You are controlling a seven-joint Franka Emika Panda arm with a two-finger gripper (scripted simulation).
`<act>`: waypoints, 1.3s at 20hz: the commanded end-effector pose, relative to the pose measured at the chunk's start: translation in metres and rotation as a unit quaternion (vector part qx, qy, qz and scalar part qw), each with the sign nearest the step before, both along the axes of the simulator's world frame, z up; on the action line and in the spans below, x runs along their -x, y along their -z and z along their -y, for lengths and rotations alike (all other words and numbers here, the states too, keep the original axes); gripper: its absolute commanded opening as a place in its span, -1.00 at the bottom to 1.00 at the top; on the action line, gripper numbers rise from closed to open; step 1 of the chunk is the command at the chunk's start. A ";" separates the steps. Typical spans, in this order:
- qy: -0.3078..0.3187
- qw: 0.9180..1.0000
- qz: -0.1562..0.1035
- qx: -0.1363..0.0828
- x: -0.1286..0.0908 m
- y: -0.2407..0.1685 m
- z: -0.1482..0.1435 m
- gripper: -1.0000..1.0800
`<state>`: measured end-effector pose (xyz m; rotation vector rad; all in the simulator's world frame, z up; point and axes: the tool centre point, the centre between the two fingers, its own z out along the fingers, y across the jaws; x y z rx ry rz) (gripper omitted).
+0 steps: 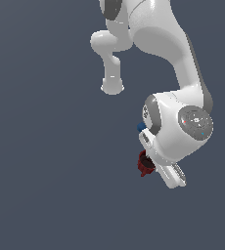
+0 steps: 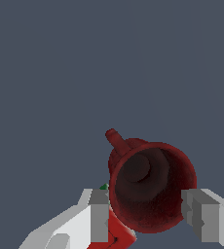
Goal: Pick up a designated object from a clutter of objects.
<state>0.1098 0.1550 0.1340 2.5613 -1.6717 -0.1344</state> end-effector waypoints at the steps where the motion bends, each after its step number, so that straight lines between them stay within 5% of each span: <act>1: 0.023 1.000 -0.001 0.004 -0.002 0.009 -0.005 0.23; 26: 0.078 0.997 -0.003 0.014 -0.002 0.058 -0.017 0.23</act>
